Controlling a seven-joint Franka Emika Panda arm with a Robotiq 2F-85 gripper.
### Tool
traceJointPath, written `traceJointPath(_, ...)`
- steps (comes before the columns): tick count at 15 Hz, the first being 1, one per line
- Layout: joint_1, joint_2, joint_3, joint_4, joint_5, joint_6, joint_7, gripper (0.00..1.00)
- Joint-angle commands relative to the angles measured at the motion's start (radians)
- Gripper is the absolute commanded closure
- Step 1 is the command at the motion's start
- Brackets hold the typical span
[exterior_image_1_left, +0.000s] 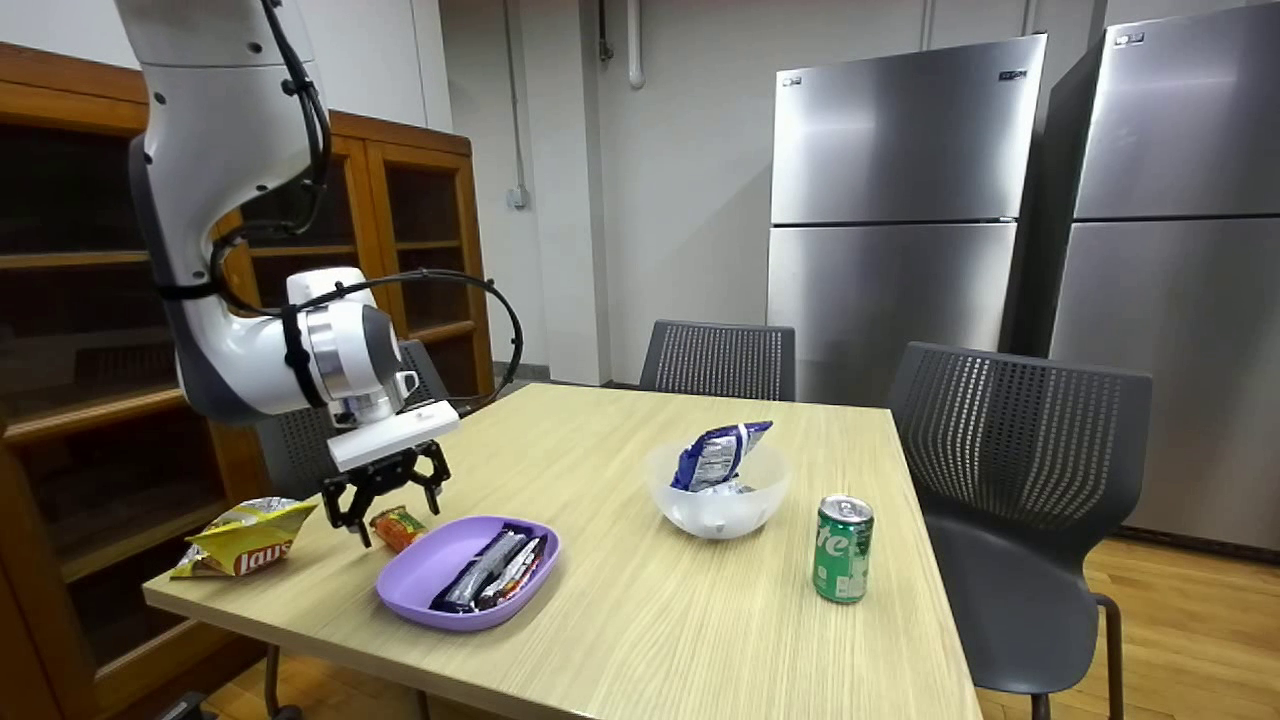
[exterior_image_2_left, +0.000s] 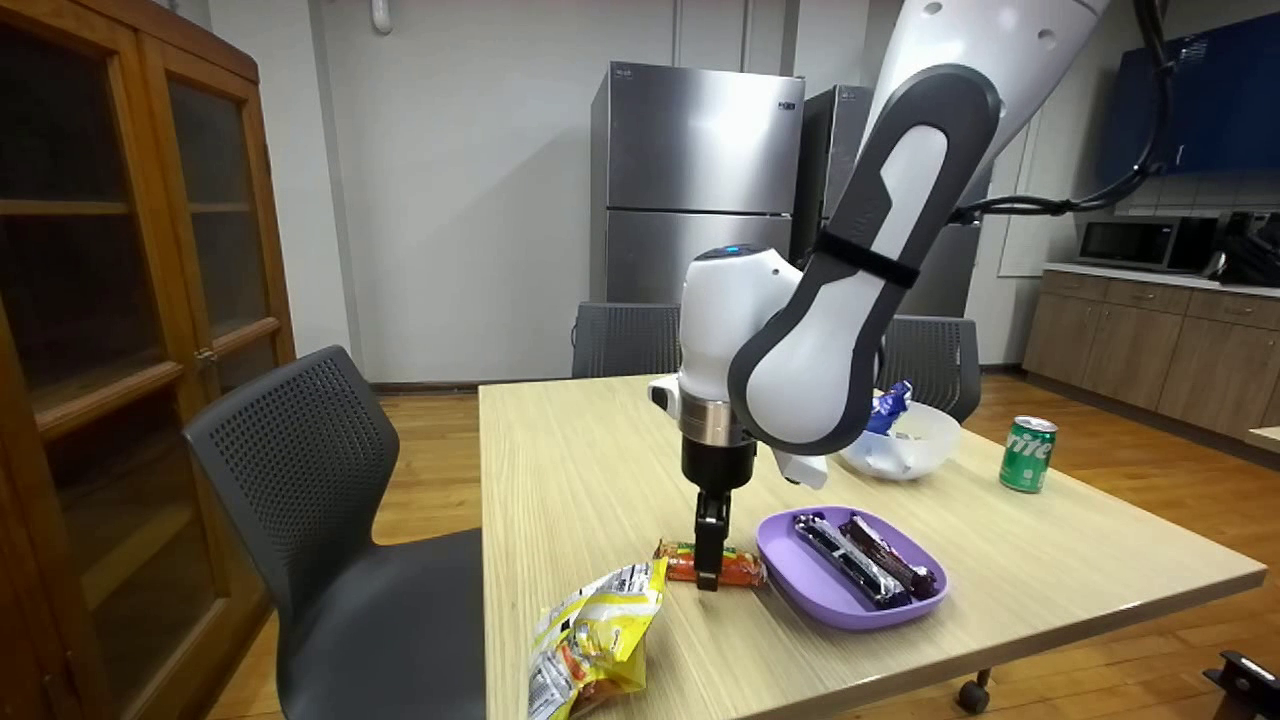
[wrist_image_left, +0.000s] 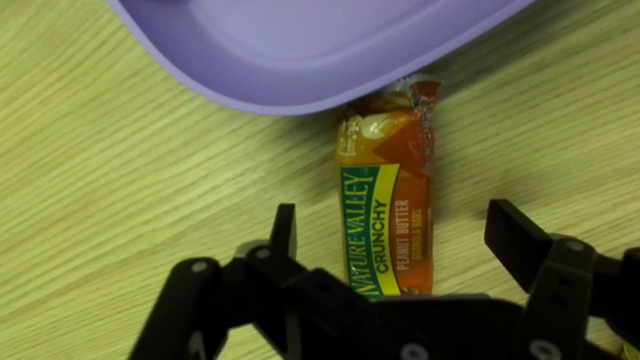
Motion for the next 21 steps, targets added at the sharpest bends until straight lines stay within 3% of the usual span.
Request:
traceJointPath(1,-0.009,0.008,-0.001,0.007,0.000,0.039,-0.025,0.34)
traceJointPath(7,-0.016,0.015,-0.003,-0.001,0.002,0.084,-0.031,0.82)
traceJointPath(18,0.006,-0.102,0.006,-0.080,-0.026,0.043,-0.079,0.83)
traceJointPath(21,-0.027,-0.148,0.041,-0.106,0.000,0.037,-0.101,0.83)
